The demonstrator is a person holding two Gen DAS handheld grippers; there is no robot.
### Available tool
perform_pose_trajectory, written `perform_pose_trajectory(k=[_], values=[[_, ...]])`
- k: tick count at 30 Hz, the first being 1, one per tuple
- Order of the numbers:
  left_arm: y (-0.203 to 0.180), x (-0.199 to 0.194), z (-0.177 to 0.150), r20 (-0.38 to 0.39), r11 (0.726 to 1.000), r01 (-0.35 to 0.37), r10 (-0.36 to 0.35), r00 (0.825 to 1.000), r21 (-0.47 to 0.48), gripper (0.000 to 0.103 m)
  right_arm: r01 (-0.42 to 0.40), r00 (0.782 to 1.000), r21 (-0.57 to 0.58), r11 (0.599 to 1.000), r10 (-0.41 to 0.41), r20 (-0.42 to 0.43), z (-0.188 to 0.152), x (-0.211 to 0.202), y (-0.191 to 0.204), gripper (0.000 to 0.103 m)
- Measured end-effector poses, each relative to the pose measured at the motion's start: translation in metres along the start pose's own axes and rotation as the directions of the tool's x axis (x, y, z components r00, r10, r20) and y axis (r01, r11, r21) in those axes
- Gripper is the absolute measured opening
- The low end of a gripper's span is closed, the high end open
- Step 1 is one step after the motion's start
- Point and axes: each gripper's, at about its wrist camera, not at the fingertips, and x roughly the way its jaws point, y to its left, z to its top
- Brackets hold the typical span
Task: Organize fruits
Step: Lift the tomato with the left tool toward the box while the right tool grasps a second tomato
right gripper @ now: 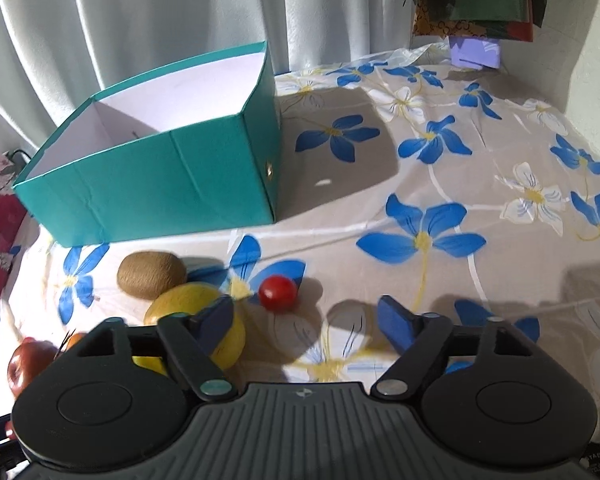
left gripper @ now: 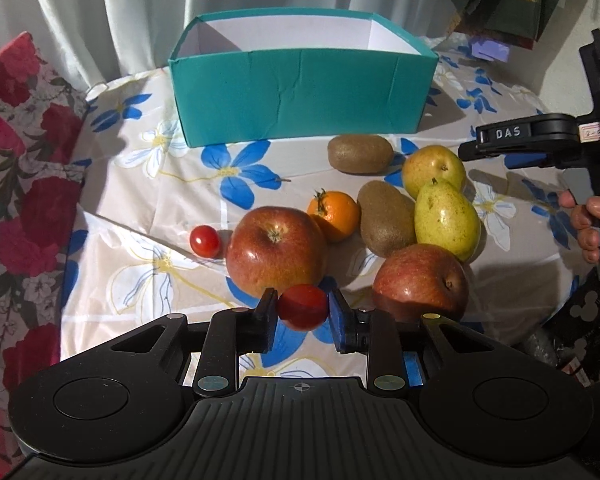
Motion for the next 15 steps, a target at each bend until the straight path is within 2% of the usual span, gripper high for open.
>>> perform_pose_trajectory(k=[4,6,15], values=[[0.005,-0.004,0.009,0.015,1.0,-0.014,0.014,1.0,-0.017,0.03,-0.02,0.999,-0.017,1.0,0.019,-0.031,0.003,0.025,0.005,0.048],[0.007,-0.005,0.013,0.021,0.999,-0.023,0.023,1.0,-0.022,0.03,-0.058,0.997,0.016,0.998,0.058,-0.04,0.004,0.032,0.002,0.047],[0.018,-0.001,0.028,0.026,0.999,-0.024,0.025,0.999,-0.045,0.03,-0.055,0.997,0.047,0.997,0.058,-0.052,0.01,0.042,0.003,0.045]])
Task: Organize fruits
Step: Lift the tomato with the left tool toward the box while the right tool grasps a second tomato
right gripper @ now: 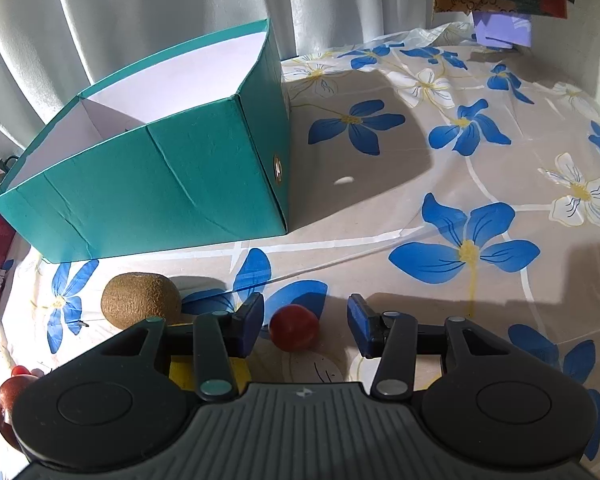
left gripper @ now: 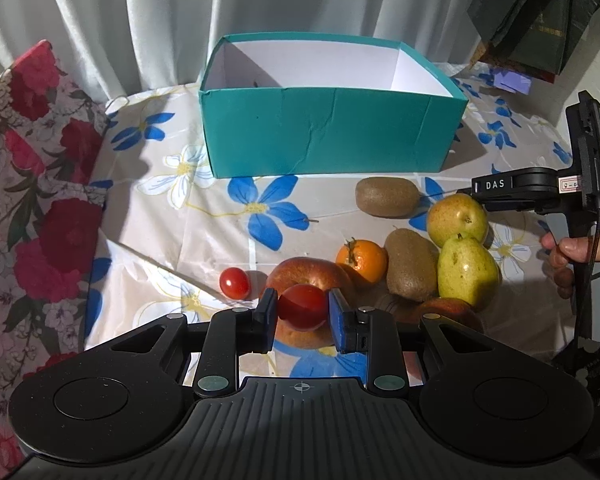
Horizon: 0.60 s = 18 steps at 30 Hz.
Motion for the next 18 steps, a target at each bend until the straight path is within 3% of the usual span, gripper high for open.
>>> perform_pose_trajectory(k=[7,18], values=[[0.004,0.005,0.011,-0.002,1.0,-0.001,0.001,1.0,-0.005,0.03,0.006,1.0,-0.02,1.0,-0.006,-0.001,0.003,0.003,0.001,0.035],[0.01,0.011,0.025,-0.008,1.0,-0.003,0.003,1.0,-0.027,0.031,0.004,0.999,0.001,1.0,-0.004,-0.031,0.003,0.003,-0.001,0.031]])
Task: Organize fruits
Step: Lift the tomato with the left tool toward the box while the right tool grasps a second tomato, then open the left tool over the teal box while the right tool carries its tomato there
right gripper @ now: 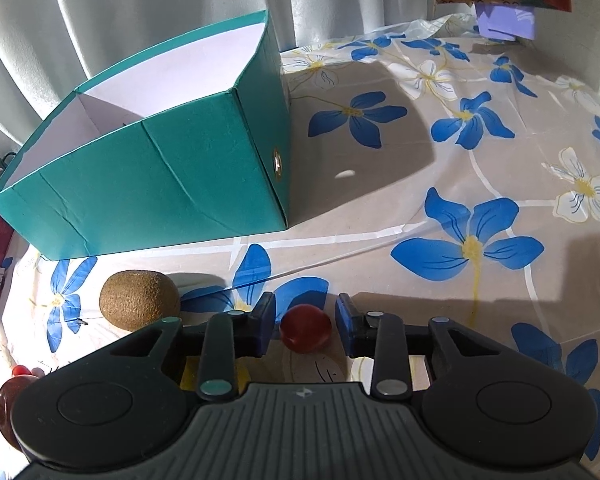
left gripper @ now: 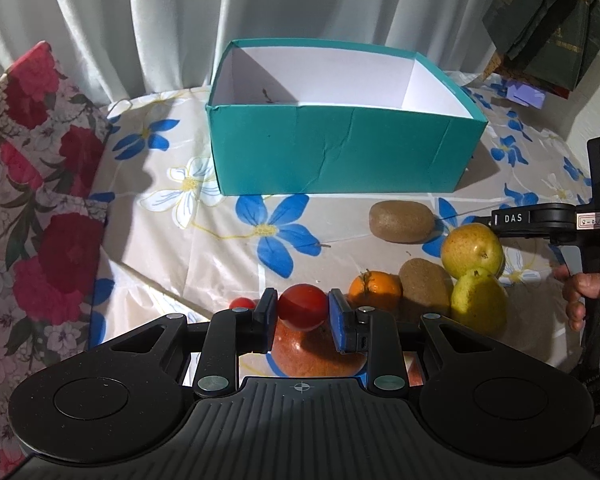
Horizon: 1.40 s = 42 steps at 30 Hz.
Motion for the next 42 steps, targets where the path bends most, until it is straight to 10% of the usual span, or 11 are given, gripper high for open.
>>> perform_pose_trajectory(k=[22,42], values=[[-0.014,0.007,0.137,0.196,0.992,-0.127,0.124,0.973,0.003,0.031,-0.049,0.977,-0.018,0.999,0.052,0.209,0.02,-0.055,0.011,0.025],[-0.016,0.134,0.167,0.069,0.977,-0.215,0.215,0.974,-0.001,0.038,-0.056,0.951,-0.059,0.997,0.071,0.301,0.033,-0.082,0.023,0.025]])
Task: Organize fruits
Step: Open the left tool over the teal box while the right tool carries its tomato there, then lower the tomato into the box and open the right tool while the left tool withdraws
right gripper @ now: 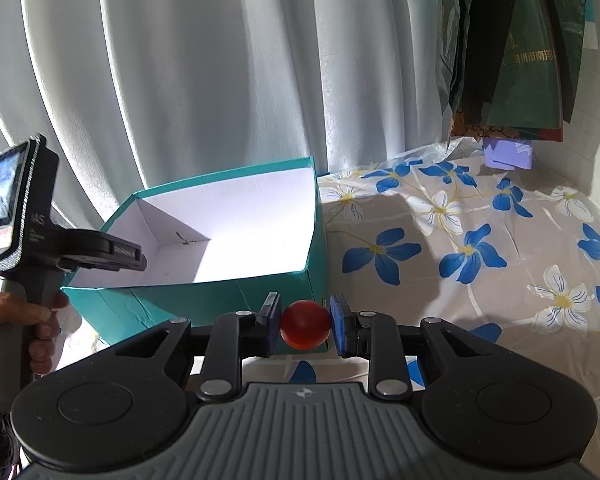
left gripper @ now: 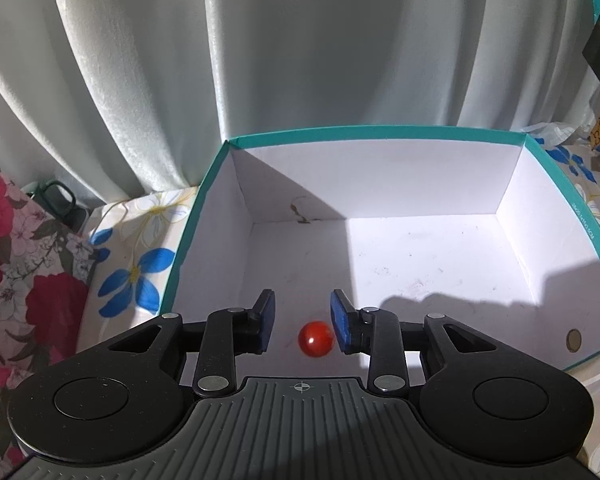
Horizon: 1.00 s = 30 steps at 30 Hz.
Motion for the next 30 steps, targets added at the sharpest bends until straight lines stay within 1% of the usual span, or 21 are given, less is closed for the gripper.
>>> perform_pose_trajectory(k=[1,2,4,5,6,7,8,9,10,11,12,14,15,18,20,25,30], values=[[0.001,0.001,0.0,0.001,1.0,-0.001,0.001,1.0,-0.004,0.042,-0.001,1.0,-0.001,1.0,0.001,0.002,0.001,0.0,0.001,0.025],[0.002,0.0,0.001,0.0,1.0,-0.001,0.001,1.0,-0.009,0.052,0.0,1.0,-0.001,1.0,0.0,0.003,0.001,0.0,0.001,0.025],[0.007,-0.009,0.001,0.022,0.999,0.017,-0.016,1.0,-0.028,0.055,-0.003,1.0,-0.001,1.0,0.003,0.007,0.003,0.001,0.002,0.025],[0.01,-0.015,0.0,0.037,0.999,0.025,-0.024,0.999,-0.038,0.059,-0.004,1.0,-0.002,1.0,0.004,0.01,0.003,0.001,0.002,0.025],[0.015,-0.026,-0.001,0.066,0.998,0.039,-0.036,0.997,-0.053,0.07,-0.004,1.0,-0.004,1.0,0.004,0.014,0.004,0.001,0.003,0.025],[0.02,-0.038,-0.003,0.096,0.996,0.052,-0.045,0.994,-0.069,0.078,-0.005,1.0,-0.008,1.0,0.005,0.018,0.006,0.001,0.004,0.025],[0.025,-0.05,-0.006,0.124,0.995,0.057,-0.046,0.991,-0.086,0.093,-0.007,1.0,-0.013,1.0,0.007,0.024,0.007,0.001,0.004,0.025],[0.03,-0.062,-0.009,0.154,0.993,0.057,-0.041,0.987,-0.102,0.097,-0.006,1.0,-0.018,1.0,0.006,0.028,0.009,0.002,0.005,0.025],[0.036,-0.076,-0.014,0.179,0.991,0.053,-0.031,0.983,-0.119,0.097,-0.005,1.0,-0.021,1.0,0.005,0.031,0.011,0.003,0.005,0.025],[0.041,-0.086,-0.018,0.187,0.989,0.046,-0.019,0.982,-0.138,0.098,-0.007,0.999,-0.022,1.0,0.007,0.033,0.012,0.004,0.006,0.025],[0.046,-0.095,-0.023,0.191,0.986,0.038,-0.007,0.982,-0.162,0.1,-0.008,0.999,-0.024,1.0,0.009,0.035,0.014,0.006,0.007,0.025],[0.056,-0.11,-0.035,0.187,0.974,0.014,0.029,0.982,-0.227,0.101,-0.014,0.999,-0.029,0.999,0.015,0.037,0.017,0.01,0.009,0.025],[0.06,-0.114,-0.041,0.183,0.971,0.014,0.031,0.983,-0.24,0.101,-0.019,0.999,-0.033,0.999,0.021,0.039,0.018,0.011,0.011,0.025],[0.071,-0.121,-0.059,0.139,0.968,0.013,0.023,0.99,-0.252,0.101,-0.033,0.998,-0.049,0.998,0.035,0.044,0.022,0.018,0.017,0.025],[0.077,-0.123,-0.07,0.117,0.965,-0.002,0.034,0.993,-0.261,0.101,-0.038,0.998,-0.065,0.997,0.041,0.051,0.025,0.023,0.021,0.025],[0.092,-0.127,-0.087,0.083,0.951,-0.024,0.052,0.995,-0.308,0.101,-0.03,0.998,-0.09,0.995,0.035,0.052,0.029,0.042,0.03,0.025],[0.108,-0.132,-0.1,0.071,0.934,-0.054,0.084,0.994,-0.354,0.101,-0.023,0.999,-0.125,0.992,0.028,0.039,0.032,0.061,0.037,0.025]])
